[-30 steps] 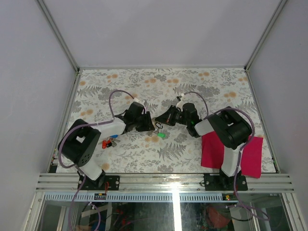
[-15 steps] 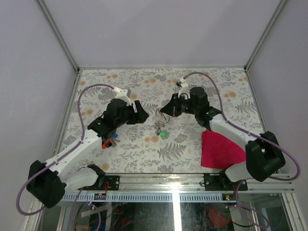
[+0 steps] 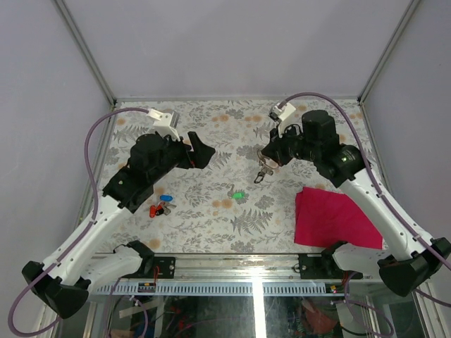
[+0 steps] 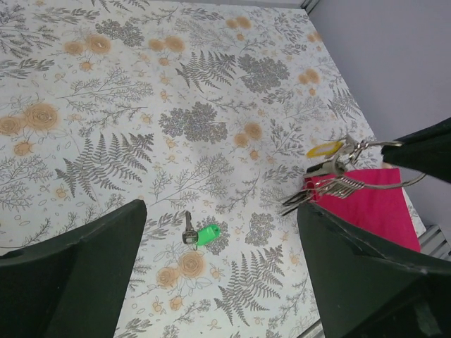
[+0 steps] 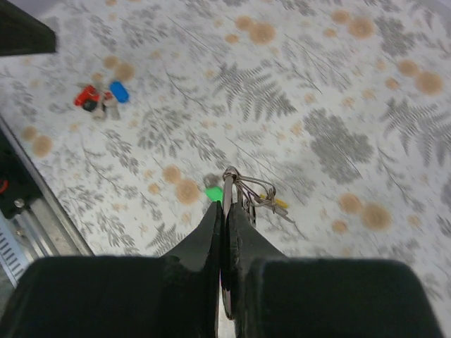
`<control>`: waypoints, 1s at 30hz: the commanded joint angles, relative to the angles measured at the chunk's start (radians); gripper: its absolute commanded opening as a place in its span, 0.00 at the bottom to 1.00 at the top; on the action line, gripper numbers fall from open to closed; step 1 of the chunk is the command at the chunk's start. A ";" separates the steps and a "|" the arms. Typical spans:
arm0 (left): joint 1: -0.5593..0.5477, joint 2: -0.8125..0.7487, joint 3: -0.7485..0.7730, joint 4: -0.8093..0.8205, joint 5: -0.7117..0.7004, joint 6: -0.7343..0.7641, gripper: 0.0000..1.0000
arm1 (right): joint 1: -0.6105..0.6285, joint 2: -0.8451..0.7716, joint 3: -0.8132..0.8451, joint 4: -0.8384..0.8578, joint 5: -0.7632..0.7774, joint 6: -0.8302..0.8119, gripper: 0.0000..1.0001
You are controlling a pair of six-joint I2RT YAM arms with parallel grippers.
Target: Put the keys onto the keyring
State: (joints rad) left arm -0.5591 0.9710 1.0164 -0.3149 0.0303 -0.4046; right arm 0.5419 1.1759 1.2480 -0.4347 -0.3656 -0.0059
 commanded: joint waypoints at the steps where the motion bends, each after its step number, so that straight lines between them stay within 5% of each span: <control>1: 0.005 -0.037 0.012 -0.026 0.052 0.035 0.91 | 0.006 0.047 0.172 -0.337 0.175 -0.065 0.00; 4: 0.005 -0.068 -0.016 -0.018 0.051 0.037 0.91 | 0.050 0.125 0.263 -0.452 0.194 -0.020 0.00; 9: 0.006 -0.138 -0.058 -0.019 0.047 0.054 0.91 | 0.317 0.240 0.355 -0.542 0.358 0.022 0.00; 25: 0.004 -0.250 -0.105 0.105 0.185 0.040 0.91 | 0.328 0.044 0.253 -0.247 0.327 0.460 0.00; 30: -0.008 -0.243 -0.104 0.167 0.256 0.032 0.89 | 0.328 0.040 0.315 -0.279 0.252 0.395 0.00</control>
State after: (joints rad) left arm -0.5598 0.7307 0.9058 -0.2714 0.2028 -0.3664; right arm 0.8722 1.2350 1.4883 -0.7502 -0.0509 0.3885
